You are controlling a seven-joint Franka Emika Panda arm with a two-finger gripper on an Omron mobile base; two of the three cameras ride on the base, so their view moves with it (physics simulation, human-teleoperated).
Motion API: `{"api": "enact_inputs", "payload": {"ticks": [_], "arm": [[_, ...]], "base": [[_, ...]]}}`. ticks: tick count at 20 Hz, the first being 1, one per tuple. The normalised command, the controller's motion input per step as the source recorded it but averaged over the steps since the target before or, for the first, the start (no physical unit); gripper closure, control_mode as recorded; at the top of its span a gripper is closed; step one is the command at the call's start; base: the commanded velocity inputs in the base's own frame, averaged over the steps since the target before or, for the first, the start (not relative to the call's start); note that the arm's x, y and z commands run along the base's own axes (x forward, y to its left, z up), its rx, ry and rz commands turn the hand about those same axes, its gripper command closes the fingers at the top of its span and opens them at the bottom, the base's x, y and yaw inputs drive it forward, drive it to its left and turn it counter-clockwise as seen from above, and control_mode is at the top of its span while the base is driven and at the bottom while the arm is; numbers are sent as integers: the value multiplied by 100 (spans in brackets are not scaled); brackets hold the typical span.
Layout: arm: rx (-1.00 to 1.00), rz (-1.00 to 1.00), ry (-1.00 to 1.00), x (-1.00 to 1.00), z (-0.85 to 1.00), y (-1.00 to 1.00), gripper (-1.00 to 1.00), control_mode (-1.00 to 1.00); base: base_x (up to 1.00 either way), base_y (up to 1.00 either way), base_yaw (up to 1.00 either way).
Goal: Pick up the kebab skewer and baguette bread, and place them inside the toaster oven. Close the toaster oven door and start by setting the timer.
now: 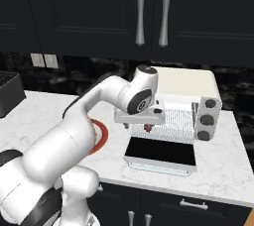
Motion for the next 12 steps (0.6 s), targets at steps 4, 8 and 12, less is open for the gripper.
{"api": "enact_inputs", "payload": {"ticks": [4,8,12], "arm": [[-7,0,0,-93,2,100,-100,-100],[-14,6,0,-53,0,100,-100,-100],[-9,12,0,-10,0,100,-100,-100]], "base": [[0,0,0],[0,0,0],[0,0,0]]}}
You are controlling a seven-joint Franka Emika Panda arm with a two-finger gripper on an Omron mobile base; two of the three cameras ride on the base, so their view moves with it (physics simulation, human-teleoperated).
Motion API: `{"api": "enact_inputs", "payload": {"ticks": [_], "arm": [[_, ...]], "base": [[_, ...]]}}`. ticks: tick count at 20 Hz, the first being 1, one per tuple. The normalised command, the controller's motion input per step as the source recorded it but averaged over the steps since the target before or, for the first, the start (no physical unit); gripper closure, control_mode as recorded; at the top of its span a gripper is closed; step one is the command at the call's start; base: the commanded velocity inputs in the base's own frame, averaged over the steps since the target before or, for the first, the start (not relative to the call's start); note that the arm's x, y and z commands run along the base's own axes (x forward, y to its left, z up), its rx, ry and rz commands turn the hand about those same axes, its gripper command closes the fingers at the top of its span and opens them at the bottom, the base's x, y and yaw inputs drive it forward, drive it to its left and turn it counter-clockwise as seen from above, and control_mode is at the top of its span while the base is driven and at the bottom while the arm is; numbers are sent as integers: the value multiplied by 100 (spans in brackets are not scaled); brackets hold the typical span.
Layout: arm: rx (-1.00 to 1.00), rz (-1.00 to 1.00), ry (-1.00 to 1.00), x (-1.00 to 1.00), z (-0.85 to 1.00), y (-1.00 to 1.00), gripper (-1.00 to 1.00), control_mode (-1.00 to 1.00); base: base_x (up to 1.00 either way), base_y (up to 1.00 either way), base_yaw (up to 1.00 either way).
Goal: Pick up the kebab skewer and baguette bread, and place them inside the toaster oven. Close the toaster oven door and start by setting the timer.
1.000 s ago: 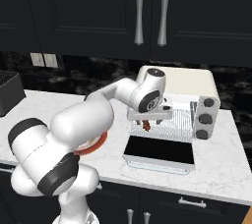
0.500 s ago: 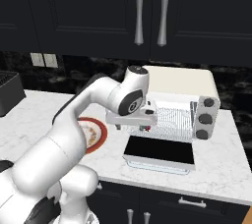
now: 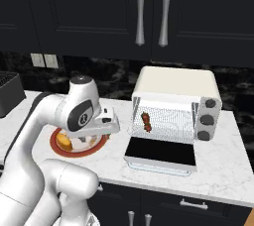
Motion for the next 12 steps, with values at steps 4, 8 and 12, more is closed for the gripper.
{"api": "enact_inputs", "payload": {"ticks": [4,8,12], "arm": [[-7,18,0,7,0,100,-100,-100],[-1,19,5,13,0,100,-100,-100],[4,10,7,10,-4,97,-100,-100]], "base": [[0,0,0],[0,0,0],[0,0,0]]}}
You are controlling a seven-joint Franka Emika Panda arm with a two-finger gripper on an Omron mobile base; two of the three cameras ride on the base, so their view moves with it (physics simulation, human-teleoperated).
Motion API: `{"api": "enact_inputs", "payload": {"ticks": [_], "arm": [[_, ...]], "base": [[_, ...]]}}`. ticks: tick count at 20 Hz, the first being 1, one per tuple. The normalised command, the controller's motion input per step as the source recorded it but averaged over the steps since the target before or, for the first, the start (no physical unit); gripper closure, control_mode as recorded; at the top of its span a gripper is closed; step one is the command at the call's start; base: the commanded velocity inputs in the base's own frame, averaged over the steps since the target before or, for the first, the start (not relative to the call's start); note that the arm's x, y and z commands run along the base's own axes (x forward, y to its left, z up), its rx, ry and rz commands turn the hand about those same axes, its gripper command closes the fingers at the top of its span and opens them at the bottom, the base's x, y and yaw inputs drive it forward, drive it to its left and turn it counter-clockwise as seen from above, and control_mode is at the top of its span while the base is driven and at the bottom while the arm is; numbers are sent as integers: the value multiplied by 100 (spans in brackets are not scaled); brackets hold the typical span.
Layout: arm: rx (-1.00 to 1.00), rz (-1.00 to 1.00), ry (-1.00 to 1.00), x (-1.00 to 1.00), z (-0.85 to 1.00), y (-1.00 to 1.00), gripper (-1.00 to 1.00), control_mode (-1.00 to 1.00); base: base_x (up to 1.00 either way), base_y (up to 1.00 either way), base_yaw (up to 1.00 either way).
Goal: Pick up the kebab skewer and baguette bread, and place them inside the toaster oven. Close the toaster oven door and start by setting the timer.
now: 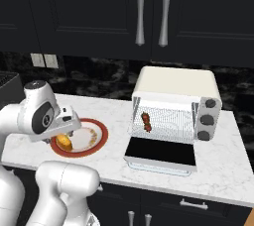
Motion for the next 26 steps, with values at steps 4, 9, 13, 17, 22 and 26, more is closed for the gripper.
{"api": "enact_inputs", "payload": {"ticks": [4,9,13,17,22,26], "arm": [[10,8,1,19,-42,59,-100,-100],[1,3,4,57,-45,7,-100,-100],[0,1,5,46,-36,-11,-100,-100],[0,2,6,54,-48,11,-100,-100],[0,2,7,54,-41,8,-100,-100],[0,3,2,32,-10,6,-100,-100]], "base": [[0,0,0],[0,0,0],[0,0,0],[0,0,0],[0,0,0],[0,0,0]]}}
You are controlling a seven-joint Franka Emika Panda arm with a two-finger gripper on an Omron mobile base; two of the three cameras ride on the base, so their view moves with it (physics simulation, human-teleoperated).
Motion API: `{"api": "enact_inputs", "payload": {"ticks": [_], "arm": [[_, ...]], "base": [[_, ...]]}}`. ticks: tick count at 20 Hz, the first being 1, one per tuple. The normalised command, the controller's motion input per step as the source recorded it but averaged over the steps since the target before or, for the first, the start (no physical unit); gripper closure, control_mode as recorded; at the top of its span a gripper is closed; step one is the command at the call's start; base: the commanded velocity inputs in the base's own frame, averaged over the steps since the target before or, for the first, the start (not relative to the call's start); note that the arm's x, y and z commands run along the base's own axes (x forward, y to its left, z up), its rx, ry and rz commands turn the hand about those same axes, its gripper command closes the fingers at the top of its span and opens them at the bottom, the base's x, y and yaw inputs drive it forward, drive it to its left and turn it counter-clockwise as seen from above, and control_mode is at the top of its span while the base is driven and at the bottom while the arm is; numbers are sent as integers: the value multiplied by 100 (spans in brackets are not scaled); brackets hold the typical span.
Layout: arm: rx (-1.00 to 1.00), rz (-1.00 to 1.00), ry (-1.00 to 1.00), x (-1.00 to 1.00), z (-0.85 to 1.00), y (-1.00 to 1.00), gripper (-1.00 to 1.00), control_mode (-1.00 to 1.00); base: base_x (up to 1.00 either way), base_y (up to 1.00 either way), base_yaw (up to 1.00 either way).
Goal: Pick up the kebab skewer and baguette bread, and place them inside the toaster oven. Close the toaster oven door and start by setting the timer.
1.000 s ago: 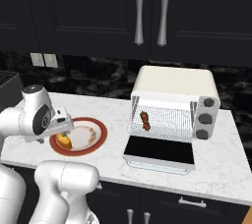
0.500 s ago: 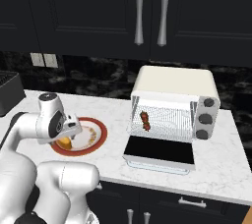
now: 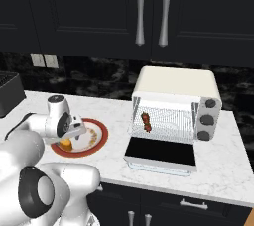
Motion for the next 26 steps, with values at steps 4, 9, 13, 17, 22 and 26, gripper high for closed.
{"api": "enact_inputs", "payload": {"ticks": [4,9,13,17,22,26], "arm": [[0,2,3,3,-21,16,-100,-100],[0,1,5,0,-32,23,-100,-100],[0,0,4,0,-22,10,-100,-100],[0,0,2,0,-25,0,-100,-100],[0,1,0,0,-13,0,100,-100],[1,1,1,0,-10,0,100,-100]], "base": [[0,0,0],[0,0,0],[0,0,0],[0,0,0],[0,0,0],[0,0,0]]}}
